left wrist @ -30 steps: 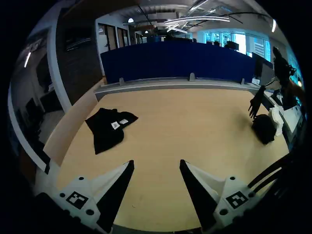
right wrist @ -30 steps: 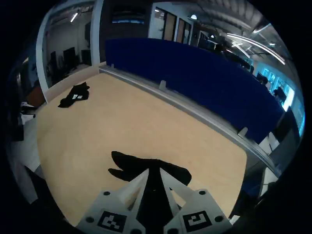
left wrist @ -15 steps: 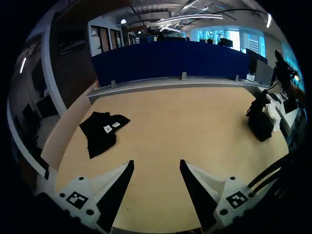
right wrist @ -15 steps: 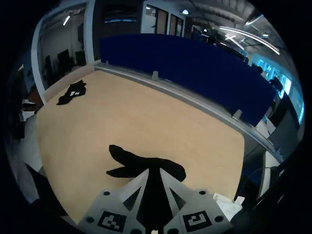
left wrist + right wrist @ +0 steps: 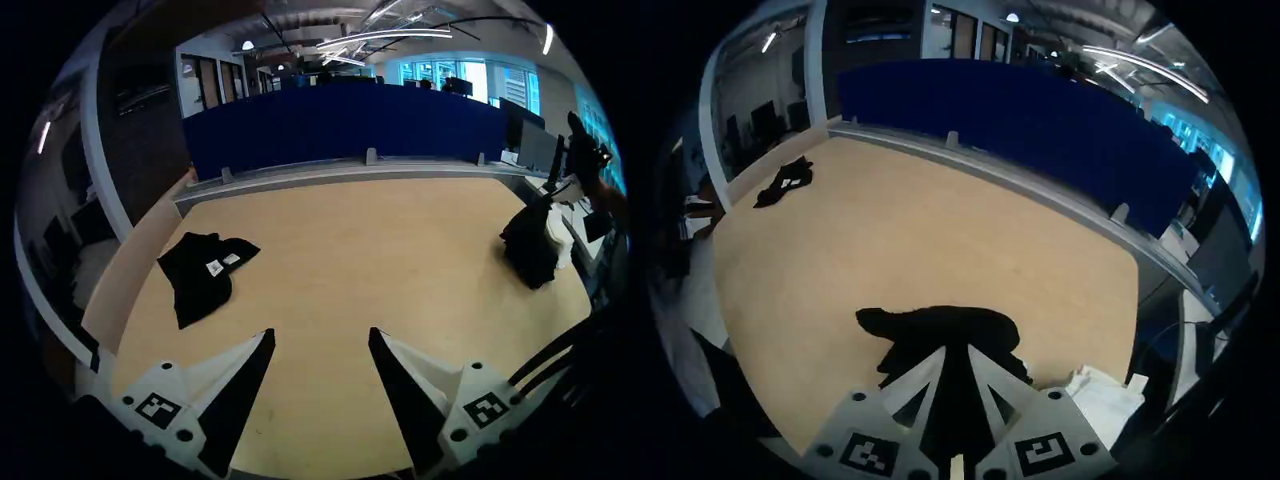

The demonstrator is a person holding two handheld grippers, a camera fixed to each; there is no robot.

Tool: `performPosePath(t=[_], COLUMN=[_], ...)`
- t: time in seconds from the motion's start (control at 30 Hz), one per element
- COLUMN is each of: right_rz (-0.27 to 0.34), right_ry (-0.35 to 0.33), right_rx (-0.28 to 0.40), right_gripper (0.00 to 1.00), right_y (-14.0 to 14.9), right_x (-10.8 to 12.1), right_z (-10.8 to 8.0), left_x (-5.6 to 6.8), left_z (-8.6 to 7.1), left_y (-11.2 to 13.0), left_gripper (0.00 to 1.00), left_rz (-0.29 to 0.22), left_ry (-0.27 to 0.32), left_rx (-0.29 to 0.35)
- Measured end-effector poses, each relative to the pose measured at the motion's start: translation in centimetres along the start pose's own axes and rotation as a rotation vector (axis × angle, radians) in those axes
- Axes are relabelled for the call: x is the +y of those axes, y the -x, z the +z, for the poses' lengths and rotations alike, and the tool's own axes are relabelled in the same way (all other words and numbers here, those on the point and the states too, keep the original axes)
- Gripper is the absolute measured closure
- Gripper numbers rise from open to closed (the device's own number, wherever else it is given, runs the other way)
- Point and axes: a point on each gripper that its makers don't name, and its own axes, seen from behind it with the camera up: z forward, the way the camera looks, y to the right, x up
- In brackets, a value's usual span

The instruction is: Fold towel

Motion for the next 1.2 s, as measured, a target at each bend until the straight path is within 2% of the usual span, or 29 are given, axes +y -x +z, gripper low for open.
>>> performPosePath(t=[0.3,0.5,0.7,0.97,1.2], right_rz=[-0.028,-0.058,-0.068,0.026,0.099], right_ry=[0.017,0.072,0.148,0.189,0.224], right_rx=[-0.026,-0.056,-0.111,-0.167,-0.211], right_gripper=[0.97,0.97,0.97,0.97,0.97], right_y=[2.3,4.9,8.7,13.7,16.8], right_x=[-1.7,-1.5,-0.4,0.3,1.2], right_z=[-0.3,-0.5,-0.9,0.3,1.3], left_x=[-0.4,-0.9,-1.1,-1.1,-1.1], left_z=[-0.3,-0.4,-0.6,-0.8,-0.9], left_y=[0.0,0.3,0.5,0.7,0.9], left_gripper=[0.14,0.14,0.14,0.14,0.14], left_rz=[-0.008,-0.007,-0.003,0.018,0.037], left_ry=[-0.002,-0.004,-0.004,-0.006,-0.011], left_rx=[0.004,0.004,0.002,-0.003,-0.01])
